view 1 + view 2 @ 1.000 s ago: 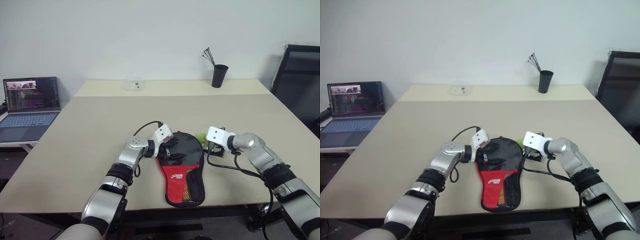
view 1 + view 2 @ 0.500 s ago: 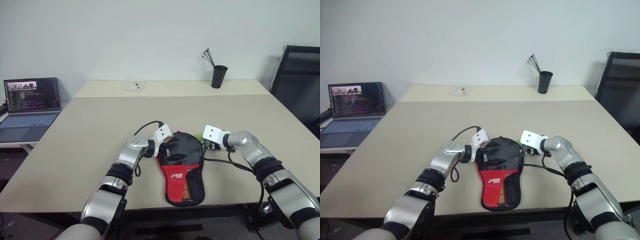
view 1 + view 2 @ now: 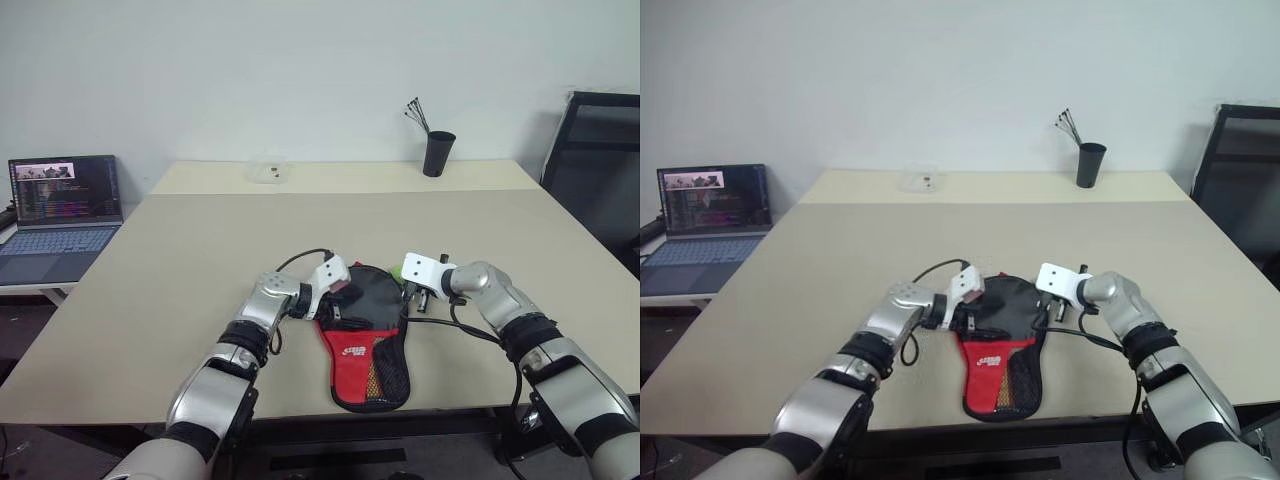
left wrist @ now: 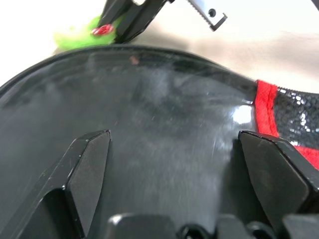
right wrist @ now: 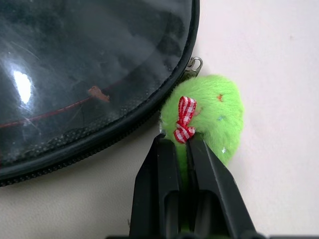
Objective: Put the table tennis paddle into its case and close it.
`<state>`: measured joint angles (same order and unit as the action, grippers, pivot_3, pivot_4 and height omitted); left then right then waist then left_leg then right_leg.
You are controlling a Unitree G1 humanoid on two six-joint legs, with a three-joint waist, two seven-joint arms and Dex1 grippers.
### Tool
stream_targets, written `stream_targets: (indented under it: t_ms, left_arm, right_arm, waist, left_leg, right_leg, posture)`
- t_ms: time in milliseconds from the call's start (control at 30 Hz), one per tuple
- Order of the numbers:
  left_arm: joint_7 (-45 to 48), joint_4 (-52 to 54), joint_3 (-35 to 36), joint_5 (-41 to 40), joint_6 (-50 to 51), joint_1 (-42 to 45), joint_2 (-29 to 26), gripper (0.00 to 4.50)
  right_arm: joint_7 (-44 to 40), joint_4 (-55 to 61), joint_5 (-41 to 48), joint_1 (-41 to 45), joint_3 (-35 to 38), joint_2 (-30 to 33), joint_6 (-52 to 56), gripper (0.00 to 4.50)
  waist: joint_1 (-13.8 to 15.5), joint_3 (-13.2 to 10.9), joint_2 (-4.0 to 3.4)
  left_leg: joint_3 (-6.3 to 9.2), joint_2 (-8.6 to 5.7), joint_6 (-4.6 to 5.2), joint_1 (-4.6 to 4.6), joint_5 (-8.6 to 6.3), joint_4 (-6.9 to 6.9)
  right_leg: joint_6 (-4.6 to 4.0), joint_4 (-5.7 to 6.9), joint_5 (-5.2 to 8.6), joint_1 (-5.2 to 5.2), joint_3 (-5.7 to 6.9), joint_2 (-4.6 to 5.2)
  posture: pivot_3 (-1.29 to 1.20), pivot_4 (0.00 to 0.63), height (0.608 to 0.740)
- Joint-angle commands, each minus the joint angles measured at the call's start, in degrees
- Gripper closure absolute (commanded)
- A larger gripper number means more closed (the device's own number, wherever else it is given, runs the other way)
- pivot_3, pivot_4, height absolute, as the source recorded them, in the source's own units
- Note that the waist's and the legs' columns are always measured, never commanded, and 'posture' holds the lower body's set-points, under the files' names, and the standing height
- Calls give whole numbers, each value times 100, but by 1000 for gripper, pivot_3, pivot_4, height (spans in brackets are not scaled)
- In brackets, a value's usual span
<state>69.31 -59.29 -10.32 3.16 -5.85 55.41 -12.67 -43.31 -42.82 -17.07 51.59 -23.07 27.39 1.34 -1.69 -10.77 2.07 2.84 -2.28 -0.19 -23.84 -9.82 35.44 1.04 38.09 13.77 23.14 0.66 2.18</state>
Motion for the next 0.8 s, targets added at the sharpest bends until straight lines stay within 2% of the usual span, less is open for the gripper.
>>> stream_targets:
  t_ms: [33,233,467,633,800]
  left_arm:
    - [-31,-387,-90,132,-226,151,94,0]
    - [146,-662,-173,207,-399,75,120,0]
    - [209,-870,-181,258,-387,-35,76,0]
    - [54,-1023,-185,305,-275,33,132,0]
    - [-37,-1109,-221,344,-284,66,232,0]
  right_arm:
    - [-99,488,-20,-173,134,111,232,4484]
    - [-450,1751,62,-755,291,445,837,4484]
    - [-977,3698,191,-1852,651,1268,1755,4484]
    - [-1469,5493,552,-2875,1184,2049,2549,4484]
    - [-1740,7074,980,-3905,1703,2565,3478,4484]
  waist:
    - [2,0,0]
    - [8,1,-1]
    - [36,6,-6]
    - [99,16,-19]
    - [156,34,-38]
  left_leg:
    - [1,0,0,-1,0,0]
    - [3,-2,1,-5,-2,-2]
    - [6,-2,1,-8,-3,-2]
    - [8,-1,1,-9,-3,-2]
    - [9,0,0,-7,-4,1]
  right_leg:
    - [0,0,0,0,0,0]
    - [1,-6,1,0,1,1]
    - [2,-12,2,-2,6,1]
    - [3,-16,3,-4,8,2]
    - [4,-19,3,-9,11,2]
  posture:
    - [0,150,740]
    - [0,150,740]
    - [0,150,740]
    - [0,150,740]
    - [0,150,740]
